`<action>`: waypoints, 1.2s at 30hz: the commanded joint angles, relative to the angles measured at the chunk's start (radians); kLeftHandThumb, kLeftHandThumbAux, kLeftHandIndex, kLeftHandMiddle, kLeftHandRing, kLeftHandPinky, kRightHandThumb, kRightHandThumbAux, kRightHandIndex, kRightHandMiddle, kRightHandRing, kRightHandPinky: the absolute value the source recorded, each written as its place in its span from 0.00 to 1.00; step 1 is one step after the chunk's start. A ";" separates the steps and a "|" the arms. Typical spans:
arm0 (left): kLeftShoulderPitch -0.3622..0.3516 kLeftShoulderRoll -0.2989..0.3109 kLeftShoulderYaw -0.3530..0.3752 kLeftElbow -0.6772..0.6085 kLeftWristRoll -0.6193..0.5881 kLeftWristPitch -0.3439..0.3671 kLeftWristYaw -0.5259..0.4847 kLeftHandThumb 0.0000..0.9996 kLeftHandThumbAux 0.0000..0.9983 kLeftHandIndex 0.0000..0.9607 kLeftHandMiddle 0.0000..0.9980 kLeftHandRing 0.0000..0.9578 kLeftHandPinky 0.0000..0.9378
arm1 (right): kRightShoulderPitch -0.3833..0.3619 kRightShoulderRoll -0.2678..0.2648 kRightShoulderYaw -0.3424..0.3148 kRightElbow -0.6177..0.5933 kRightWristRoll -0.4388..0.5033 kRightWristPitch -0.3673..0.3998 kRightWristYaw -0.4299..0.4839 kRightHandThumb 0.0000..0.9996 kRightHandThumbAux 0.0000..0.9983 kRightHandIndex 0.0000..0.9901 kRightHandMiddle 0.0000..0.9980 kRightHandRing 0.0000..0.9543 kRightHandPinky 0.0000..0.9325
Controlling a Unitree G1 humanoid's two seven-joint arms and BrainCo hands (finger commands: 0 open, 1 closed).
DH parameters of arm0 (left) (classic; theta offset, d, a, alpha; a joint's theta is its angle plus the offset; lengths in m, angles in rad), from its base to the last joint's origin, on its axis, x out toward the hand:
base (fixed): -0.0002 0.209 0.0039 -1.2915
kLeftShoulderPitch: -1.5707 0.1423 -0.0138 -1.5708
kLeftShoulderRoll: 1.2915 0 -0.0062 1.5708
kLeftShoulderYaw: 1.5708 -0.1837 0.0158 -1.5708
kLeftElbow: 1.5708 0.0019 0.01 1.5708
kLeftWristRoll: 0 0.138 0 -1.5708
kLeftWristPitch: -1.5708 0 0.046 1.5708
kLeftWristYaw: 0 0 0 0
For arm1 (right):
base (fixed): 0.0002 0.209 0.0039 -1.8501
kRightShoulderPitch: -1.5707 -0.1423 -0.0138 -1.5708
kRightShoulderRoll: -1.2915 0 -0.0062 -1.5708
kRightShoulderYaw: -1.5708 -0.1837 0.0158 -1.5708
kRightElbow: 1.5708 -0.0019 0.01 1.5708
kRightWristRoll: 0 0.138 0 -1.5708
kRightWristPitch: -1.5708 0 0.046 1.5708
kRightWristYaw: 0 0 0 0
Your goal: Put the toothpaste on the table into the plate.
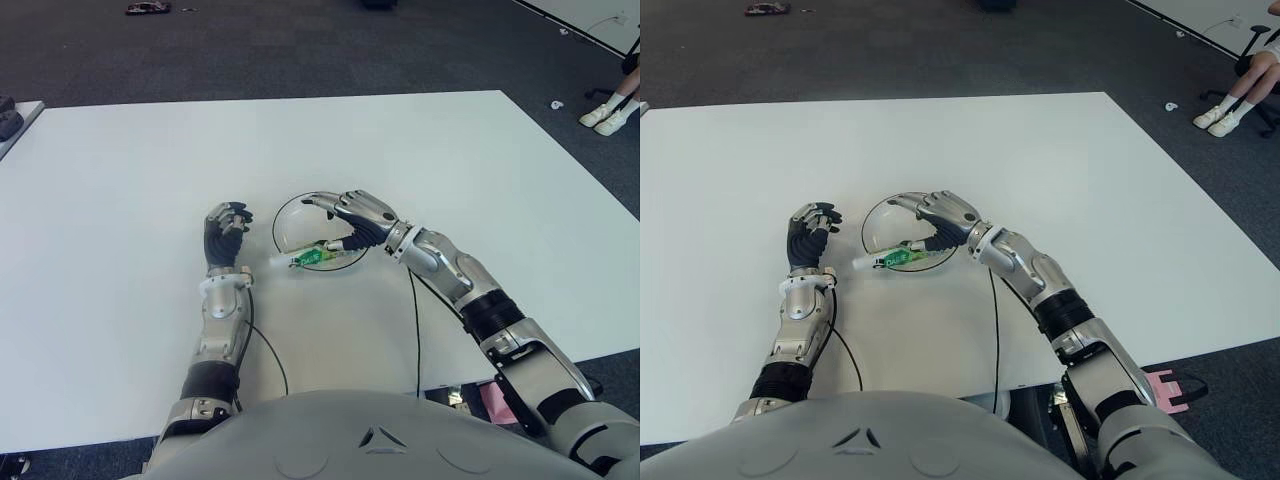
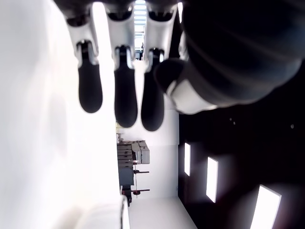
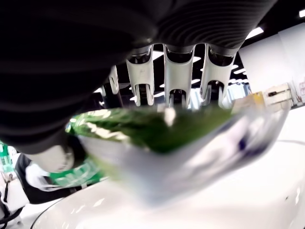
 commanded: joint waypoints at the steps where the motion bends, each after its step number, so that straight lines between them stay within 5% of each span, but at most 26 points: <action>1: 0.035 0.000 0.000 0.048 -0.003 0.044 -0.004 0.71 0.72 0.45 0.52 0.52 0.52 | -0.004 0.001 -0.005 -0.001 0.015 0.003 0.021 0.08 0.35 0.00 0.00 0.00 0.00; 22: 0.040 -0.001 -0.001 0.033 0.000 0.063 0.000 0.71 0.72 0.45 0.51 0.52 0.51 | 0.012 0.009 -0.040 -0.032 0.057 0.018 0.037 0.13 0.27 0.00 0.00 0.00 0.00; 30: 0.042 0.001 0.000 0.040 -0.004 0.050 -0.005 0.71 0.72 0.45 0.52 0.52 0.53 | 0.040 0.021 -0.080 -0.060 0.072 0.014 -0.023 0.10 0.33 0.00 0.00 0.00 0.00; 36: 0.044 -0.002 -0.001 0.035 -0.005 0.051 -0.004 0.71 0.72 0.45 0.52 0.53 0.53 | 0.124 0.090 -0.160 -0.109 0.175 0.051 -0.090 0.11 0.46 0.00 0.00 0.00 0.02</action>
